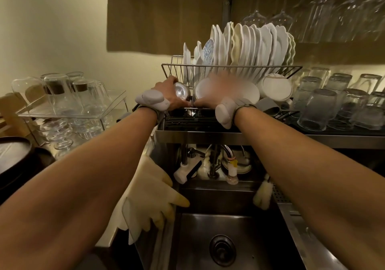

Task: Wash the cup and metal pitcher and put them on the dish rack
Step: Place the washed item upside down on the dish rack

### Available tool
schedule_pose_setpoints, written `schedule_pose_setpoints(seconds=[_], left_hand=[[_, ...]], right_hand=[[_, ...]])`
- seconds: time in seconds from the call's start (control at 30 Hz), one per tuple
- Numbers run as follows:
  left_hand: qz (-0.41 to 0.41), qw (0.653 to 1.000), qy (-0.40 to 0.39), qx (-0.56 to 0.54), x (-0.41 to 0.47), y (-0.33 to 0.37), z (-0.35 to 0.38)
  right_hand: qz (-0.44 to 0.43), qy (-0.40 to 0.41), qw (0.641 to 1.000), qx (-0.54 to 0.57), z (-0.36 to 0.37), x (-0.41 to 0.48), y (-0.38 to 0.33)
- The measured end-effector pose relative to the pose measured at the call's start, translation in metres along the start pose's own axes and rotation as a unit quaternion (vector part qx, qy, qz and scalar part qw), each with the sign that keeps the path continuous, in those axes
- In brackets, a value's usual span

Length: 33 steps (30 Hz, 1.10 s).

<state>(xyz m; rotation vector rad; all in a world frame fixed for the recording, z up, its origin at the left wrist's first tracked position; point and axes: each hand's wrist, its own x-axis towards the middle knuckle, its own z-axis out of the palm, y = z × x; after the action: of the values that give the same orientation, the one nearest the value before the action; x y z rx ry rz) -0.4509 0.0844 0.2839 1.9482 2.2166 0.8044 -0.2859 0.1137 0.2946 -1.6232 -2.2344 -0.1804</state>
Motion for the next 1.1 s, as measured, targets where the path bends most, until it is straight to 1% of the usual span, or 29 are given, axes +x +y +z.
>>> schedule_pose_setpoints(seconds=[0.1,0.2,0.3,0.47,0.6,0.67,0.77,0.93,1.1], left_hand=[[-0.004,1.000,-0.006,-0.028,0.000,-0.004,-0.003],[-0.012,0.998,0.017,-0.057,-0.001,-0.008,-0.003],[-0.018,0.997,0.025,-0.071,-0.002,-0.007,0.002],[-0.017,0.999,-0.002,-0.042,0.003,-0.004,0.010],[-0.031,0.998,-0.019,-0.060,0.002,-0.004,0.006],[-0.034,0.997,-0.012,-0.070,0.002,-0.007,0.002],[-0.019,0.999,-0.016,-0.047,0.001,-0.009,0.001],[-0.007,0.997,0.026,-0.069,0.001,-0.010,0.009],[-0.009,1.000,-0.011,-0.028,0.004,-0.010,0.006]], right_hand=[[0.001,0.000,1.000,0.023,0.002,0.001,0.003],[-0.005,-0.014,1.000,0.020,-0.003,0.005,0.005],[-0.005,-0.009,1.000,0.017,-0.003,0.004,0.005],[0.001,0.010,1.000,0.023,0.003,-0.001,0.007],[-0.001,0.027,0.999,0.039,0.002,-0.005,0.010],[0.001,0.030,0.998,0.049,0.002,-0.005,0.009],[-0.007,0.022,0.999,0.041,0.004,-0.002,0.006],[-0.004,0.024,0.999,0.031,0.004,0.001,0.009],[-0.015,0.011,1.000,0.018,0.004,-0.001,0.010]])
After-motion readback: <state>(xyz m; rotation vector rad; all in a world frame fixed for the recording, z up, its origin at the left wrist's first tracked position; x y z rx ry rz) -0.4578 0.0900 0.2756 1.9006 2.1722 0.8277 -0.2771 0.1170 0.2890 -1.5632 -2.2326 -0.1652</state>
